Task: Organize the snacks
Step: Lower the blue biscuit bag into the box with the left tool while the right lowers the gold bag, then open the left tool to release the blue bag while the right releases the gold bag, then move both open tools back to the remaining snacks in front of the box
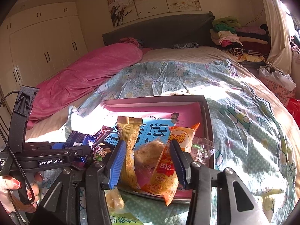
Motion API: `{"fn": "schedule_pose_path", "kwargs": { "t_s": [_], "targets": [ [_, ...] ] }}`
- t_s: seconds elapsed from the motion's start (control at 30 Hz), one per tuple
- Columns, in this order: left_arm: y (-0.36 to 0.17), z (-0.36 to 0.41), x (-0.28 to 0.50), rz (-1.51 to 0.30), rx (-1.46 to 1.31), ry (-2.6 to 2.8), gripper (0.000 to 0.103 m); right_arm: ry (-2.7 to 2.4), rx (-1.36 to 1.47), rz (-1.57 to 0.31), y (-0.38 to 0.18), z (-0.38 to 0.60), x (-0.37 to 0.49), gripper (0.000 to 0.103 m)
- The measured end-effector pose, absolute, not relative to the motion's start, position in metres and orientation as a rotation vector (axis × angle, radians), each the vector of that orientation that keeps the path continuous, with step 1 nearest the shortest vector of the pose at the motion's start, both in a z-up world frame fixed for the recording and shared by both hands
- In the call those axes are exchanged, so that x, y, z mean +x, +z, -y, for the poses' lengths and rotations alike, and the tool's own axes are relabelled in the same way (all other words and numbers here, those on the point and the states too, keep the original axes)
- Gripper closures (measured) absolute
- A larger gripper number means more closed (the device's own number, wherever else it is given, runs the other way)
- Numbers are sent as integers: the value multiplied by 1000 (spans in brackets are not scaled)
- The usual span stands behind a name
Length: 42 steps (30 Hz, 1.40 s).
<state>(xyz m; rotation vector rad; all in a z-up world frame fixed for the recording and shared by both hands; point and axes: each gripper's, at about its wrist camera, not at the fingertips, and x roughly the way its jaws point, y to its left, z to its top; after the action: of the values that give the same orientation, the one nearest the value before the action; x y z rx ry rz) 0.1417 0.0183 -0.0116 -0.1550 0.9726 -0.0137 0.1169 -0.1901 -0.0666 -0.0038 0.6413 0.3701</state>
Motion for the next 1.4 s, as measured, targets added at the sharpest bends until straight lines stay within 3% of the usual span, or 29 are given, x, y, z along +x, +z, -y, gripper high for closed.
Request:
{"fn": "schedule_pose_path", "kwargs": {
  "t_s": [0.57,0.67,1.4],
  "targets": [
    [-3,-23,135,-962,-201,-53,46,341,47,-582,-53,203,115,42],
    [1,-24,134,-953,-203,-53,36,338,56,-573,-51,206,115,39],
    [42,-26,109,-832,-159,-25,31,312,163,-521,-34,236,108,31]
  ]
}}
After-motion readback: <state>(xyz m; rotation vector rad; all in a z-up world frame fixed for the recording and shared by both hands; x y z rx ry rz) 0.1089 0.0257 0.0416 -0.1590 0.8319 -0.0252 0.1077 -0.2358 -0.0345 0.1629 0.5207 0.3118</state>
